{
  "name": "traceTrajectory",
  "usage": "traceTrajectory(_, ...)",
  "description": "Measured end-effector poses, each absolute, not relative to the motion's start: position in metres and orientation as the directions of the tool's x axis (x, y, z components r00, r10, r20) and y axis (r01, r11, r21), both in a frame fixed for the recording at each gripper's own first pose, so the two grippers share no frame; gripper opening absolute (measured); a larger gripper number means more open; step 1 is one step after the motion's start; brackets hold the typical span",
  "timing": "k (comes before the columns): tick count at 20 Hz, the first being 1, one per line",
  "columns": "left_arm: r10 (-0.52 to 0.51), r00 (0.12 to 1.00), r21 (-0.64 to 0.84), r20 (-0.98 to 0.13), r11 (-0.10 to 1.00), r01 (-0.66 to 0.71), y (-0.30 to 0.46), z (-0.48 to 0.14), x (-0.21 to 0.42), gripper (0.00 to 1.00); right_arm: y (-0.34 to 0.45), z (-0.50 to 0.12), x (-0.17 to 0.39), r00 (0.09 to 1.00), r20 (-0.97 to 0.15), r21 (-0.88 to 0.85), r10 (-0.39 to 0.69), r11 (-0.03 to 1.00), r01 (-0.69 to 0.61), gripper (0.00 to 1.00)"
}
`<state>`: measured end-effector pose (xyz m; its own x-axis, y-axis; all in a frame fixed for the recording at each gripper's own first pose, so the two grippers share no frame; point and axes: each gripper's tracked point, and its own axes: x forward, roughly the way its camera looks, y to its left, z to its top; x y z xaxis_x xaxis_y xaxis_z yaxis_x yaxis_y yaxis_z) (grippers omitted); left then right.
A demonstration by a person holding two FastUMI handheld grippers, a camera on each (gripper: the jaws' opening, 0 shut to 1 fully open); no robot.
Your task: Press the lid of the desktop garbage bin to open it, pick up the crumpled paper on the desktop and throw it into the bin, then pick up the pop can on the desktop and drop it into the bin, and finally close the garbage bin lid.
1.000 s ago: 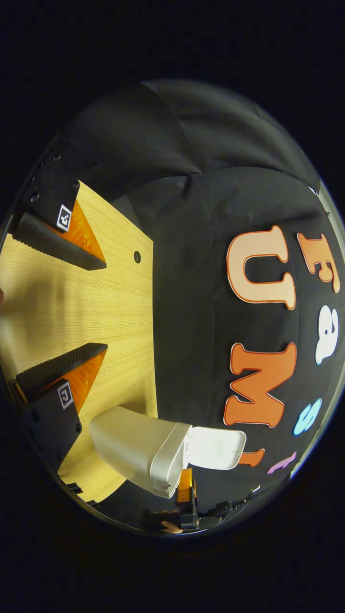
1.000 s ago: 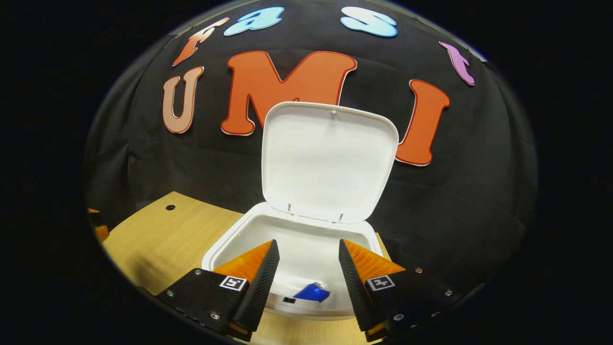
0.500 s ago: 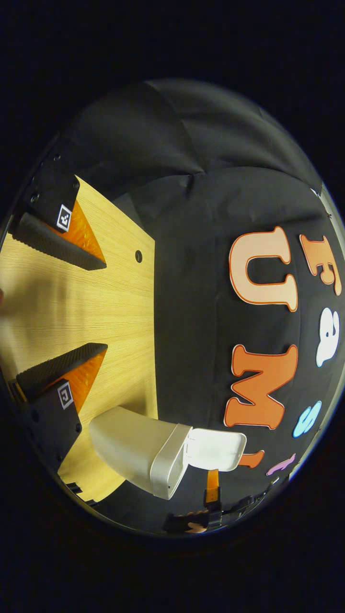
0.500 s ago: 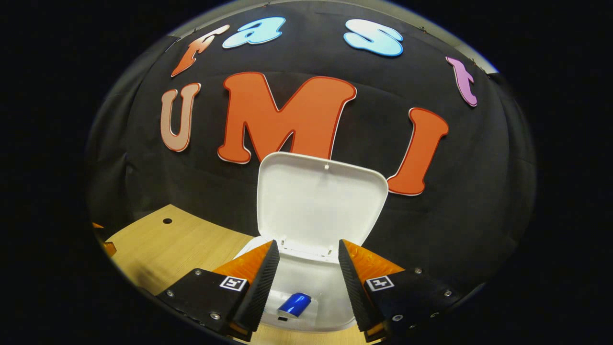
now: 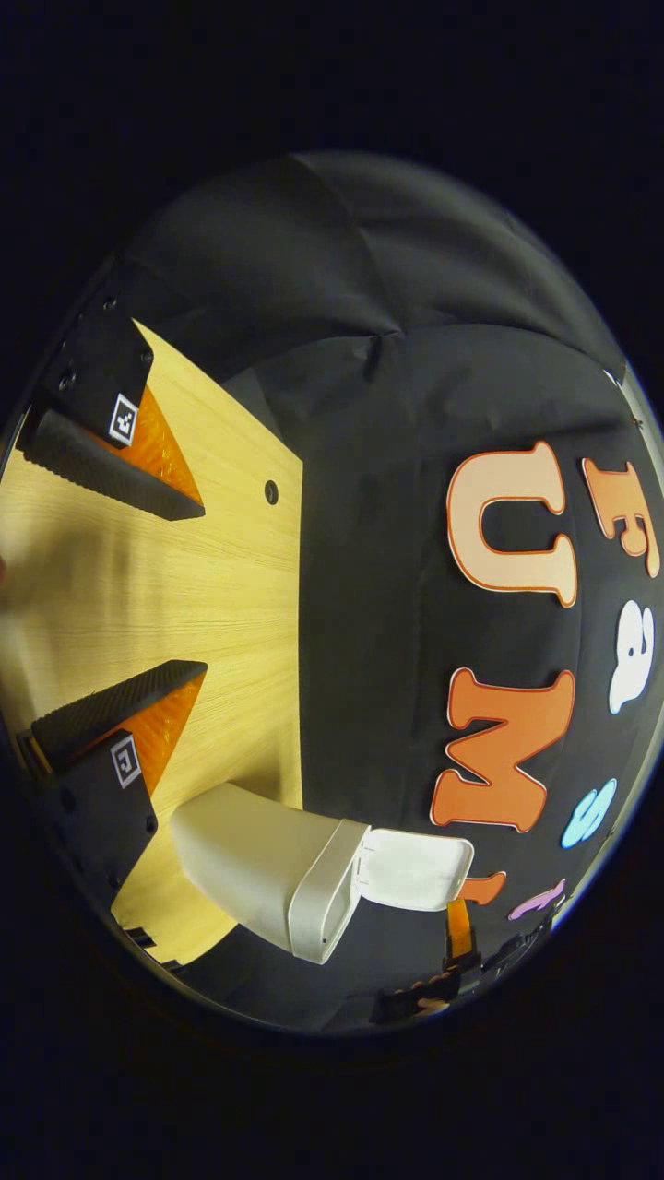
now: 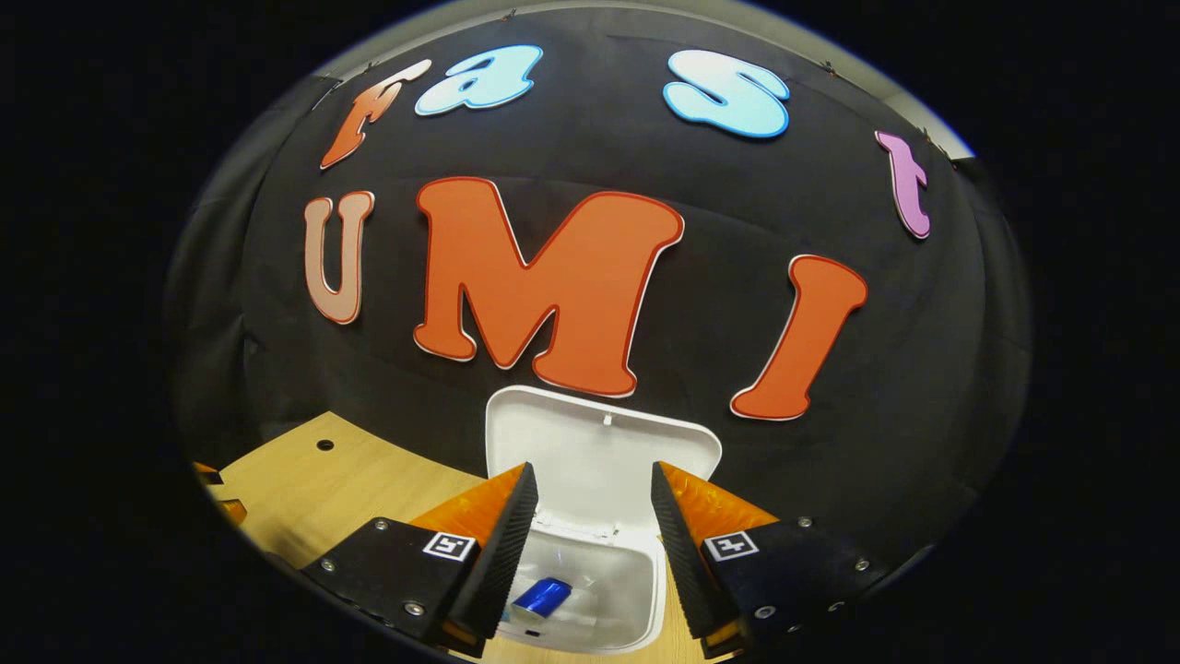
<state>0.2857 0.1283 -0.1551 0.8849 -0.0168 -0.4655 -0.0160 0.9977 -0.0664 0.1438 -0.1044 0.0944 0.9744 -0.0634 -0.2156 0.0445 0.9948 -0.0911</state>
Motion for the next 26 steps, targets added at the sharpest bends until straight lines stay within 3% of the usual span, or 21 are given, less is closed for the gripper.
traceTrajectory(9,-0.012,0.87,-0.096,-0.493,0.995,-0.041,0.131,-0.175,0.283,0.98,-0.119,0.139,0.185,0.98,-0.182,-0.113,-0.084,0.992,0.064,0.75)
traceTrajectory(18,0.036,0.852,-0.1,-0.522,0.99,-0.102,0.148,-0.189,0.282,0.98,-0.122,0.113,0.231,0.951,-0.302,0.001,-0.063,0.998,0.067,0.75)
traceTrajectory(26,0.02,0.85,-0.086,-0.527,0.993,-0.076,0.144,-0.188,0.285,0.98,-0.121,0.095,0.237,0.923,-0.384,0.113,-0.037,0.99,0.086,0.75)
